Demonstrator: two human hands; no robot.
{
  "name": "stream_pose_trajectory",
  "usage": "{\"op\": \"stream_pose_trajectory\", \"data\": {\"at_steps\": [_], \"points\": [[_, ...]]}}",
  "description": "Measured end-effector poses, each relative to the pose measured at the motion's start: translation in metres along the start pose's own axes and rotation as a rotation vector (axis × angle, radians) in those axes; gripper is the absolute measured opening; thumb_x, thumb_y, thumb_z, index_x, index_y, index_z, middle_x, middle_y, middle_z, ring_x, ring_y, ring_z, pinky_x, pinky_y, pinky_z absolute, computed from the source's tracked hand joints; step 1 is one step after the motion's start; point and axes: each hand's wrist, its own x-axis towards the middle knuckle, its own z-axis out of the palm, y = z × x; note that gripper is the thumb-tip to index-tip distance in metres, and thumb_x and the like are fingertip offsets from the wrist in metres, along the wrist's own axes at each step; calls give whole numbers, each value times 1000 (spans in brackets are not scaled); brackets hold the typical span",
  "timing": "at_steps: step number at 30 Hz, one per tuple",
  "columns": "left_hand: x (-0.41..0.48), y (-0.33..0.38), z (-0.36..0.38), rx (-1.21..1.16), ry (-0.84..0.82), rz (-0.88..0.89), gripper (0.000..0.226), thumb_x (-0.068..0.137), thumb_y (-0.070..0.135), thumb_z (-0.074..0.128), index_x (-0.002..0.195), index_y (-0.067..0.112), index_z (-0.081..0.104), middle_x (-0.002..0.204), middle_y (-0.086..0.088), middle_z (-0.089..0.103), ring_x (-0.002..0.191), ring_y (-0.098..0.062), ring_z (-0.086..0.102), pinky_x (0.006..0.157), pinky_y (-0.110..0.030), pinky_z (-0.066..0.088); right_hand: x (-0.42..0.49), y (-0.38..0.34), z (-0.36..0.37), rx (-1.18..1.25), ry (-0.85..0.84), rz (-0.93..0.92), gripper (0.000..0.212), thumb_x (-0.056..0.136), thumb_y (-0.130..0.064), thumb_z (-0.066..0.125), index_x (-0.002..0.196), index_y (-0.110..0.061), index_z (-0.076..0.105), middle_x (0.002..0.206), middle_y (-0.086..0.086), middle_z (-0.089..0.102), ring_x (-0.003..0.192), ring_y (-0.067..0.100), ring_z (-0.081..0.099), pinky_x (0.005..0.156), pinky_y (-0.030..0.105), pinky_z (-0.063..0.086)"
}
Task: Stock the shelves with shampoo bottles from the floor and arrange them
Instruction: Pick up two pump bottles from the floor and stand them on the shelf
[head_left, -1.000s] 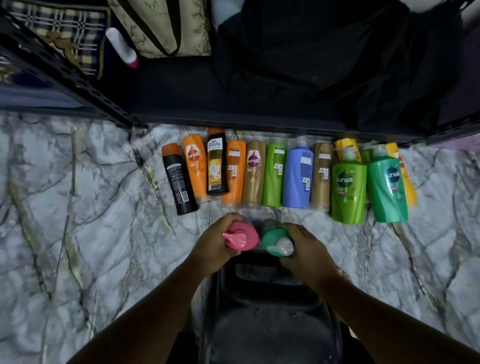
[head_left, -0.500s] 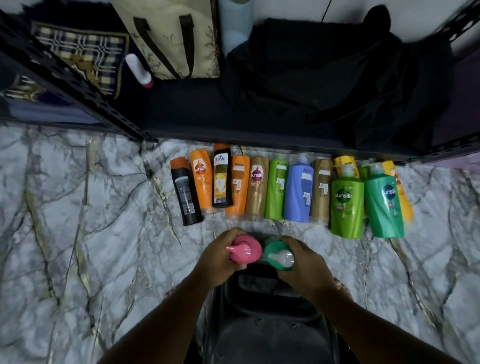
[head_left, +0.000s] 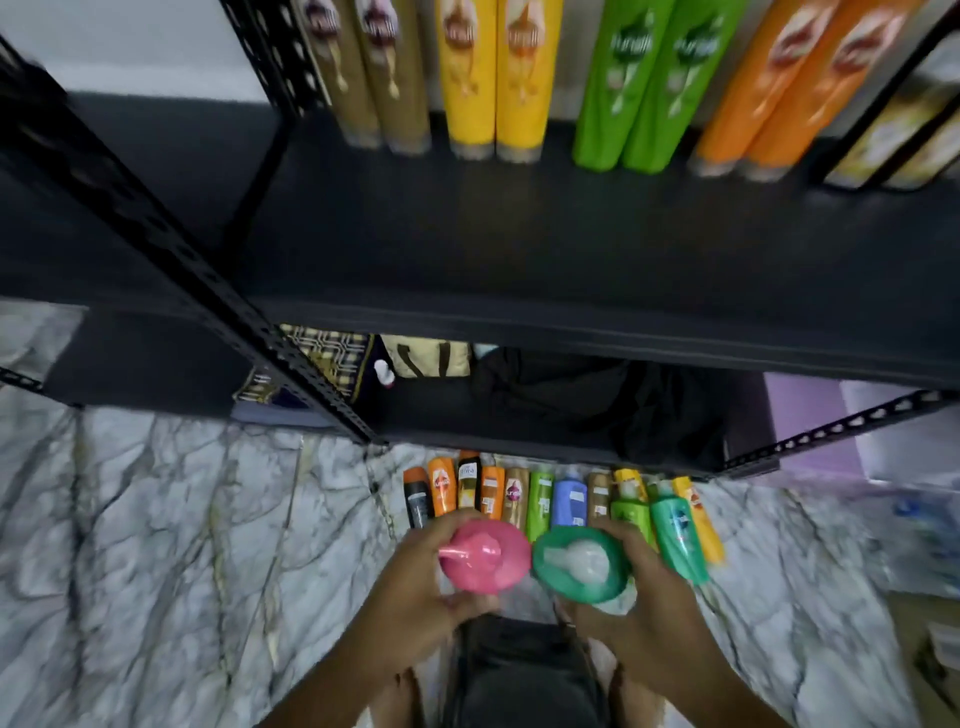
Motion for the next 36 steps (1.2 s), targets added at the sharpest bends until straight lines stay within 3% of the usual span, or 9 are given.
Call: {"op": "stream_pose_trajectory", "data": {"at_steps": [3,8,13,16,19,22,28,32,36], "points": [[-31,87,-37,-37,52,95,72,69,24,96,128,43,59,124,24,61,119,3,56,93,-19,52,-21,-81,-41,75,65,-71,73,61,-27,97,121,-38,57,116,-27,64,107,-3,63,84,11,48],[-82,197,-84,-59,65,272,71,76,19,91,136,34,55,128,23,64,124,-3,59,92,-17,52,-65,-186,-90,302,139,-142,66,66,-13,93,117,-38,59,112,-20,69,100,3,67,78,15,53],[-122,288,-114,-144,130,464,66,81,29,88,139,30,56,135,6,65,129,-18,59,98,-30,54,-98,-277,-127,497,259,-276,59,65,-22,88,115,-43,63,115,-6,72,106,14,70,87,34,56],[-141,337,-132,-213,146,561,66,82,24,83,141,31,55,136,9,65,129,-12,60,93,-25,56,-109,-326,-150,582,277,-360,61,65,-25,86,119,-38,62,114,-8,72,104,12,71,81,31,58],[-150,385,-150,-232,189,670,73,77,45,87,142,36,55,134,8,67,126,-12,63,95,-26,56,-109,-372,-176,647,300,-469,64,64,-16,84,122,-28,60,111,-3,75,98,16,74,72,23,59],[-158,436,-165,-313,249,775,76,67,59,88,135,39,60,130,3,70,121,-16,66,95,-30,56,-112,-424,-202,682,312,-567,60,66,-19,82,122,-25,60,109,0,76,96,19,75,70,27,60],[-158,527,-192,-465,277,969,47,88,31,82,131,23,65,123,-7,73,112,-25,71,86,-30,58,-98,-513,-248,709,392,-728,53,71,-33,80,119,-23,63,105,0,77,94,19,75,78,38,59],[-158,591,-215,-488,310,1041,46,88,27,72,133,20,63,119,-9,75,107,-28,73,83,-38,60,-83,-571,-280,715,378,-795,50,77,-36,82,121,-23,62,107,1,77,94,21,76,81,45,60],[-150,643,-238,-507,348,1083,40,93,23,71,132,16,63,115,-11,76,102,-27,75,78,-33,61,-62,-619,-308,705,392,-850,47,81,-38,81,120,-21,61,107,0,77,95,18,76,85,45,60]]}}
